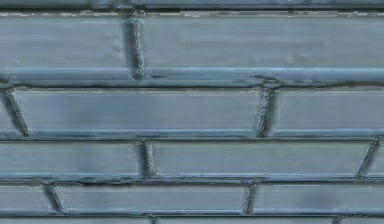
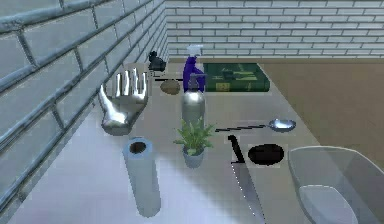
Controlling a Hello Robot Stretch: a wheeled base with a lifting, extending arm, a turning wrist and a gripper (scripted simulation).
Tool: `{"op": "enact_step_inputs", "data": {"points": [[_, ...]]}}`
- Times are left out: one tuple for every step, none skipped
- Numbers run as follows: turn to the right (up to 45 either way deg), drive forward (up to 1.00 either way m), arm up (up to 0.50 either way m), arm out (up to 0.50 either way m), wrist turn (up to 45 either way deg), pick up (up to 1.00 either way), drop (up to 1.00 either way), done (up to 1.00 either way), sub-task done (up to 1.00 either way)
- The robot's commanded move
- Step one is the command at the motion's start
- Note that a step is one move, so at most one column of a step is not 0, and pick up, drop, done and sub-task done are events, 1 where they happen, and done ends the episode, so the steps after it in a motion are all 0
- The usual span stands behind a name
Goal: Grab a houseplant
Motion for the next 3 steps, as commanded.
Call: {"op": "enact_step_inputs", "data": {"points": [[0.0,0.00,0.50,0.00,0.0,0.00,0.00,0.00,0.00],[0.0,0.00,0.38,0.00,0.0,0.00,0.00,0.00,0.00],[0.0,0.00,0.00,0.14,0.0,0.00,0.00,0.00,0.00]]}}
